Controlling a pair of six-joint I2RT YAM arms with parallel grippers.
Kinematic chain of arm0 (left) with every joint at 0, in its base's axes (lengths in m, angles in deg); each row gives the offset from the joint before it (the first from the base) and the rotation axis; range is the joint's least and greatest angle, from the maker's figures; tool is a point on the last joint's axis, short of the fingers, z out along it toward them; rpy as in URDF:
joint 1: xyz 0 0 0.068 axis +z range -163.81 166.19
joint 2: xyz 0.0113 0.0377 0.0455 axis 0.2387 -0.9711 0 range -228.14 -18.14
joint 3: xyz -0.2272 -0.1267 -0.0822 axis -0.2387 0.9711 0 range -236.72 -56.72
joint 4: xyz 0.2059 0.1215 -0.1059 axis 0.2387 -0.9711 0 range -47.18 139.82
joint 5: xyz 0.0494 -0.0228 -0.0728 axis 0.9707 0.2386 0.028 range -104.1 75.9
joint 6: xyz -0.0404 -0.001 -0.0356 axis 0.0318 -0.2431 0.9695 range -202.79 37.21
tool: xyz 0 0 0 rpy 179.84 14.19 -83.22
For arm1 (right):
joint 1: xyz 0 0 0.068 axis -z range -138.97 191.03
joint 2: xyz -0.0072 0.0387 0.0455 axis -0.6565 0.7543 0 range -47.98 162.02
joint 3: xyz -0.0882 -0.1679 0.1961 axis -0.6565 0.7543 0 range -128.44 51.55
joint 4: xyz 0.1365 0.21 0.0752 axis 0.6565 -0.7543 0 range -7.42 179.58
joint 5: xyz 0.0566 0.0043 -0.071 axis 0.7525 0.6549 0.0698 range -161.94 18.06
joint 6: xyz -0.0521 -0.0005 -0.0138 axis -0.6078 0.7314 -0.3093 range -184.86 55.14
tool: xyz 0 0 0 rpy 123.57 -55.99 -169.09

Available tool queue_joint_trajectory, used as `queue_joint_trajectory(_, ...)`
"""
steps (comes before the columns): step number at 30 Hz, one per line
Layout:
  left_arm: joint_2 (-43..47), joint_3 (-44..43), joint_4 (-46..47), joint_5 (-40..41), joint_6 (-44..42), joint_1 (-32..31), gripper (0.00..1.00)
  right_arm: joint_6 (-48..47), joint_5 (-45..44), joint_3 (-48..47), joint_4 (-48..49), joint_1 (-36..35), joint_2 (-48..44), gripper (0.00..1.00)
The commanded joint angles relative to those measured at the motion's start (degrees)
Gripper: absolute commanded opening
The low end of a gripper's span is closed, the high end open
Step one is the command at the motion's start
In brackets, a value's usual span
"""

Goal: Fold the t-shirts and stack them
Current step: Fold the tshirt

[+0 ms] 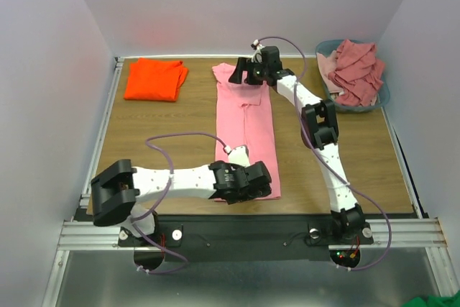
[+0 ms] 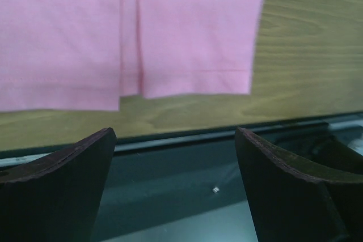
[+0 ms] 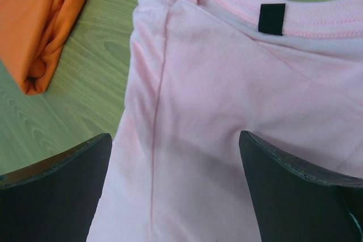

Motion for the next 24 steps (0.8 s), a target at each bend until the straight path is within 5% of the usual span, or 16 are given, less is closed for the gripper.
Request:
queue_joint_trajectory(1,9.1,-2.8,-6.8,8.7,2.0,-0.8,0.98,0.0,2.5,2.0,-2.8,0.3,-11.8,1.0)
queue_joint_trajectory(7,16.0,5.4,-14.1,13.0,4.2,4.2,0.98,-1.1,-2.3,20.7,-3.1,0.3,-29.8,1.0)
queue_joint_trajectory(14,24.5,22.6,-3.2,2.9,-6.4,17.0,0.98,8.5,-22.4,70.3,-1.7,-1.3,-62.4,1.0)
queue_joint_trajectory(19,25.8,28.1,5.2,-5.0,-9.4,17.7,0.98,13.9,-21.4,95.6,-1.3,-2.9,-83.0,1.0)
queue_joint_trajectory(24,23.7,31.8,12.2,-10.6,-10.0,17.7,0.86,17.5,-14.9,105.8,-4.9,-2.9,-98.0,1.0)
